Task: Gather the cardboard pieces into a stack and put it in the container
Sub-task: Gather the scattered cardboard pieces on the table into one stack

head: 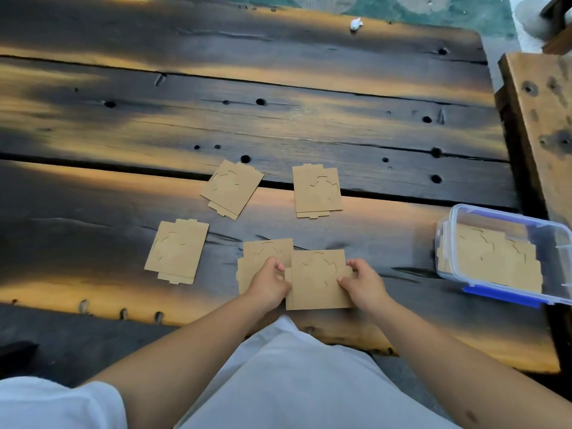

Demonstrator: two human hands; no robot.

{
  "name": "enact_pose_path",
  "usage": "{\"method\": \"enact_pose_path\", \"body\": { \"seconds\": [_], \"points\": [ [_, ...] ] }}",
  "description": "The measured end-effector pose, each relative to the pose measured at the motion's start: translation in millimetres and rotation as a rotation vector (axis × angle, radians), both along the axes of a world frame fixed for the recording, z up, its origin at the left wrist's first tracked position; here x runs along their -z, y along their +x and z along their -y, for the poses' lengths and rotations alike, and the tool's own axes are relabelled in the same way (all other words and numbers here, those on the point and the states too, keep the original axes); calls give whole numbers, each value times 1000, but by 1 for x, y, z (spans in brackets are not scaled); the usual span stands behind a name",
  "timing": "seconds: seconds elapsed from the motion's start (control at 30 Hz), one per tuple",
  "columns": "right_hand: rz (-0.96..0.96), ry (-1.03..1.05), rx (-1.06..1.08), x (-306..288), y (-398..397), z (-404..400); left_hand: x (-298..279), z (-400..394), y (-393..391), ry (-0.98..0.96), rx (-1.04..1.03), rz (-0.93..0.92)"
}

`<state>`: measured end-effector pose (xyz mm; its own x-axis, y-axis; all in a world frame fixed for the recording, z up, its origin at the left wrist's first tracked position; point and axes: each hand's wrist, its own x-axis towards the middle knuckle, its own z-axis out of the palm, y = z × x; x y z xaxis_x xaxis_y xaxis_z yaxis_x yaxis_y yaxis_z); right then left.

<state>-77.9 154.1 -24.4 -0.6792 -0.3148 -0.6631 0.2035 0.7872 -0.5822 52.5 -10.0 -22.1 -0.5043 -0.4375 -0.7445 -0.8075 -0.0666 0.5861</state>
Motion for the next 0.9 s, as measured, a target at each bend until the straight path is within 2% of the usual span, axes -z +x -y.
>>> {"method": "enact_pose_path", "body": {
  "seconds": [0.1, 0.4, 0.57, 0.77, 0.9],
  "points": [
    [-53, 31, -107, 0, 13, 15, 5, 11, 18, -90, -10, 25],
    [-122, 87, -262, 1, 31, 54, 21, 33, 50, -114, -25, 35],
    [-103, 110, -277, 7, 38, 74, 22, 41, 53, -167, -36, 86],
    [-131, 142, -306, 15, 44, 94, 25, 53, 49, -335, -6, 124],
    [-126, 152, -279, 19, 42, 100, 26, 56, 45, -349, 7, 162]
  ]
}}
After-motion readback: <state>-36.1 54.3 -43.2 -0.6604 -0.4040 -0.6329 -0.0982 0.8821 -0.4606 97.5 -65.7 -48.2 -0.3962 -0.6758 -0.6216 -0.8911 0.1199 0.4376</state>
